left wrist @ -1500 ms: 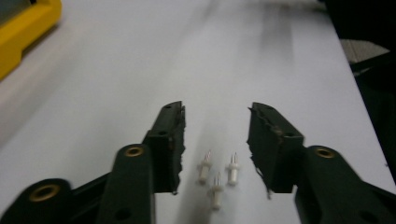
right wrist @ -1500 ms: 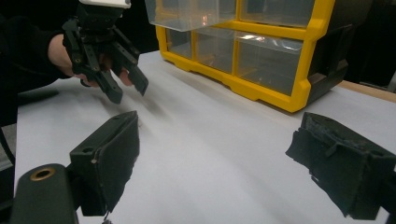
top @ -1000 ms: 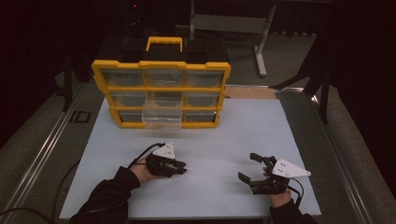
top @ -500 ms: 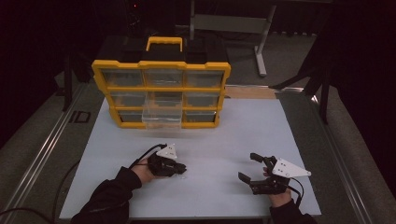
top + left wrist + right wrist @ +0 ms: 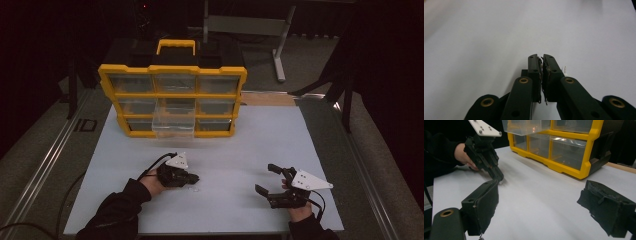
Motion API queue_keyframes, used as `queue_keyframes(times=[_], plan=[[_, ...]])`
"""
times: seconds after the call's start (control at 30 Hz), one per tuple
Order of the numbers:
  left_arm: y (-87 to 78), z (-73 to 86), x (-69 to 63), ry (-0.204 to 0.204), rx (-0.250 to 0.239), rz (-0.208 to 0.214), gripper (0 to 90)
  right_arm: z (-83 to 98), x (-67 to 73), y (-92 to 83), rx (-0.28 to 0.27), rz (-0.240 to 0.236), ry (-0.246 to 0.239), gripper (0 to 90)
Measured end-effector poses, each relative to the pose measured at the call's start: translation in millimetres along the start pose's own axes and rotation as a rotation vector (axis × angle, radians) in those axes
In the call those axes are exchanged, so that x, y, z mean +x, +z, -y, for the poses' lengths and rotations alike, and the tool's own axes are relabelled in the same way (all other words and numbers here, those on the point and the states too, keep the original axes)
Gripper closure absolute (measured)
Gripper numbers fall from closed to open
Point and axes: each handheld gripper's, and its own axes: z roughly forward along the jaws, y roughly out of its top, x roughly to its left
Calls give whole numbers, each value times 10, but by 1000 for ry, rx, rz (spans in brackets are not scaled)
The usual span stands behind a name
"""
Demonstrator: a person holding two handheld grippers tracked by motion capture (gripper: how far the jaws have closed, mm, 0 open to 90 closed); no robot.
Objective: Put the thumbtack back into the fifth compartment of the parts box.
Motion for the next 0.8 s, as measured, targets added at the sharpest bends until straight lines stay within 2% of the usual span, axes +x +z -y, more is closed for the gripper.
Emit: queue_keyframes(times=[0.37,0.57,0.8], plan=[[-254,-138,-70,25,-82,-6,854,-2,1,2,0,0,1,135],[-402,-229,-94,36,-103,0,854,-3,3,3,-1,0,1,135],[-595,-284,-79,35,-128,-11,855,-7,3,-1,-4,1,-1,135]])
